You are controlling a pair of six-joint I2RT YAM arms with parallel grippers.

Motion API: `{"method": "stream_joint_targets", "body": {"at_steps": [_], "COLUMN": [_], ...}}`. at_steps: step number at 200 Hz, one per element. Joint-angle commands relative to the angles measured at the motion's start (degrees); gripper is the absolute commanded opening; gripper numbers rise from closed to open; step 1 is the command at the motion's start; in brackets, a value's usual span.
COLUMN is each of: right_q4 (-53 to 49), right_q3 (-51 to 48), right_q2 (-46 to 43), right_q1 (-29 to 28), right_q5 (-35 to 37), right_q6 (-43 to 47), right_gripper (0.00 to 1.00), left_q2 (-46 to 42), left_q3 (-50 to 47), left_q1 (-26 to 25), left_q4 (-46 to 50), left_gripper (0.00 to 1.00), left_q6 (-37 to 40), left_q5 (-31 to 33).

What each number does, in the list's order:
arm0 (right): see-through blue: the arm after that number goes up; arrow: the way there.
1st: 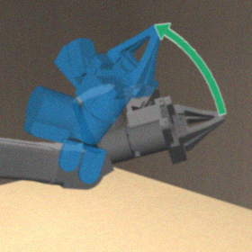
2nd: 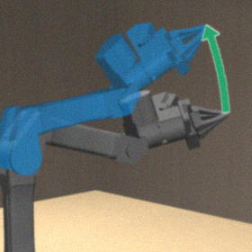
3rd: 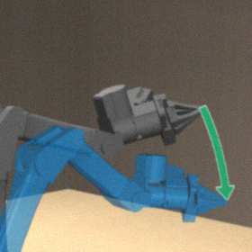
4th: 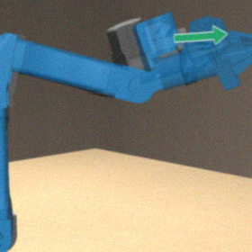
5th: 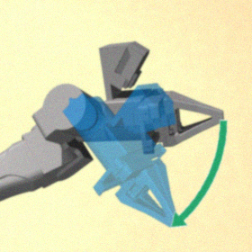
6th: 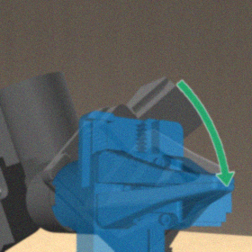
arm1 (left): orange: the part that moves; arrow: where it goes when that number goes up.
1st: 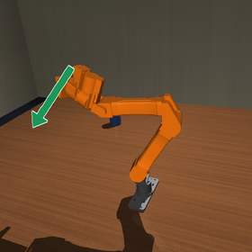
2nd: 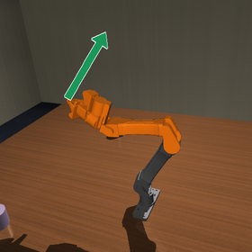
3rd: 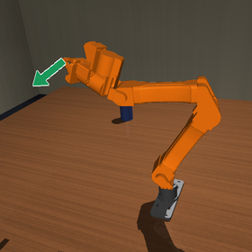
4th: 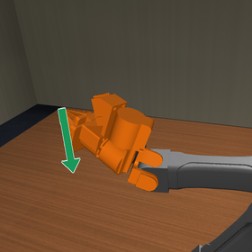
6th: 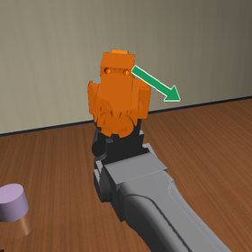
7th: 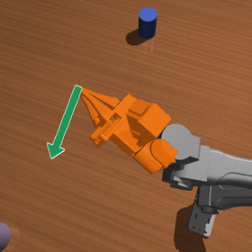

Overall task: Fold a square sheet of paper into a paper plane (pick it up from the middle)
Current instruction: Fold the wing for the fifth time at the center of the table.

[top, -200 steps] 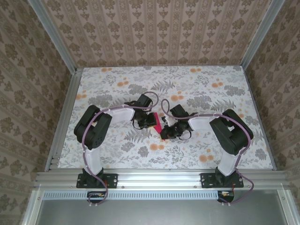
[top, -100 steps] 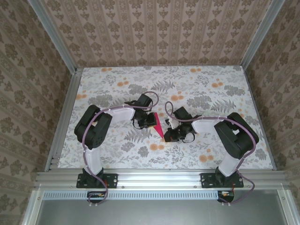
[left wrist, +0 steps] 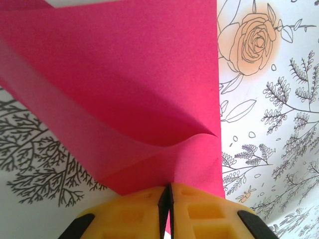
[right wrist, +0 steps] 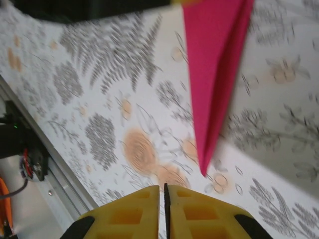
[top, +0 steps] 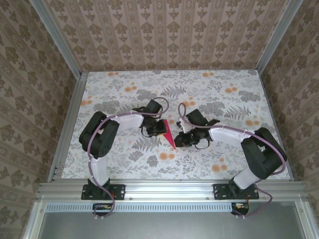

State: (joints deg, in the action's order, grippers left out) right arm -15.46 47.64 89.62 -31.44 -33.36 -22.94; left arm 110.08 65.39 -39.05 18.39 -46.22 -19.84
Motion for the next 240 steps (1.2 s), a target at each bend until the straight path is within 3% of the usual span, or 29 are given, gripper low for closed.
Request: {"method": "stream_joint_targets", "body": {"at_steps": [1, 70, 132, 187, 240], "right_q4": [0.27, 2.20, 3.51, 2.52, 1.32], "right_q3": [4.13, 9.43, 4.21, 0.15, -0.71], "right_q2": [2.44, 14.53, 16.23, 15.52, 14.50], "right_q1": [-0.71, -1.12, 0.37, 1.03, 1.12], "right_q5": [0.40, 1.71, 2.08, -0.56, -0.47], "right_q6": [-0.81, -0.92, -2.01, -2.49, -2.55], "right_gripper": [0.13, 0.12, 0.11, 0.10, 0.11], "left_q2": [5.88, 4.54, 1.46, -9.06, -11.18], "left_q3": [-2.90, -2.71, -2.35, -7.46, -11.94], "left_q1": [-0.78, -0.89, -0.73, -0.68, -0.94], "left_q4": [5.70, 5.78, 3.97, -9.78, -19.35], "left_gripper": [0.14, 0.14, 0.14, 0.20, 0.21], "left_q6": [1.50, 1.99, 3.77, 6.97, 8.46], "left_q5": [7.44, 7.00, 5.55, 0.83, -1.97]}}
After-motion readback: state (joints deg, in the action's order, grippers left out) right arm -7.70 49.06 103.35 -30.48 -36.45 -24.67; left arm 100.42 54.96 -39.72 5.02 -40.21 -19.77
